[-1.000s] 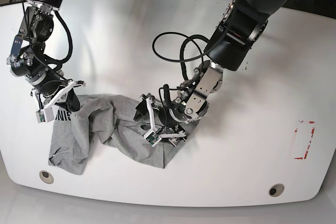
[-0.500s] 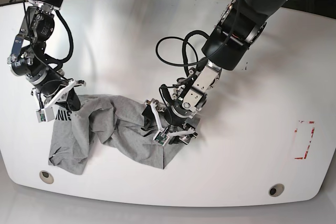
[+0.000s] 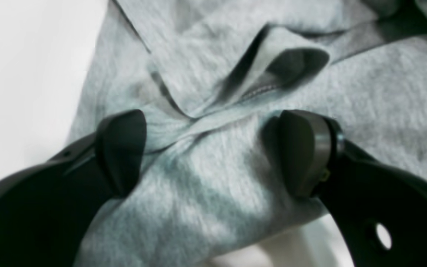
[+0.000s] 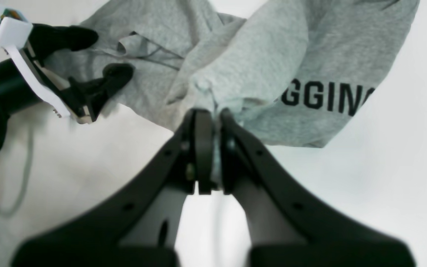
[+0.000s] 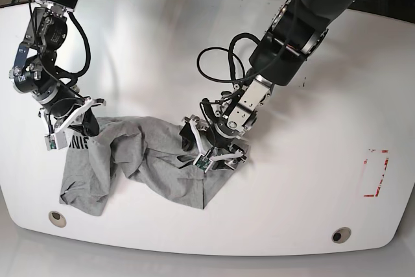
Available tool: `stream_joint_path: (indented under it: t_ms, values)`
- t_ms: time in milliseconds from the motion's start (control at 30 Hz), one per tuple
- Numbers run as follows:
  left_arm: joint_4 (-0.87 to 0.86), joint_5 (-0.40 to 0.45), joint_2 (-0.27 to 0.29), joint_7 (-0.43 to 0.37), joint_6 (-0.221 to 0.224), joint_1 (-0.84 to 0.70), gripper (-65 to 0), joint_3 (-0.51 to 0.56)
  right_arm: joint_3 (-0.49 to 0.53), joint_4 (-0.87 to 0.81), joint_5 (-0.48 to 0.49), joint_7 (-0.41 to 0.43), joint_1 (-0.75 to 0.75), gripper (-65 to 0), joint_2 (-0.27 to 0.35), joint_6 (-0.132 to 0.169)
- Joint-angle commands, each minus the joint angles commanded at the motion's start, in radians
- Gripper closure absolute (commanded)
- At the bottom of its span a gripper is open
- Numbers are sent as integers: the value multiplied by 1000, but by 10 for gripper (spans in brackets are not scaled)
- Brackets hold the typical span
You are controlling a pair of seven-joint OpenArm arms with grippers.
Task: Layout the t-shirt on the table in an organized manner, then fold the t-shirt properly
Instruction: 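Pull the grasped fabric with the left gripper away from the right gripper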
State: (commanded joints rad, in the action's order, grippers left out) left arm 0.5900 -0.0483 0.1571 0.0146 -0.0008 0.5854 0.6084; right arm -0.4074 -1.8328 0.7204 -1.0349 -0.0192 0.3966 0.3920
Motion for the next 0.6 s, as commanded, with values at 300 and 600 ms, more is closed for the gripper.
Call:
stream_joint_path:
  t_ms: [300, 600]
  values:
    - [6, -2, 0, 32, 0, -41, -523, -23, -2, 0, 0, 0, 3, 0, 0, 0]
    - [221, 0, -23, 176, -3, -195, -523, -71, -3, -2, 3, 0, 5, 0, 0, 0]
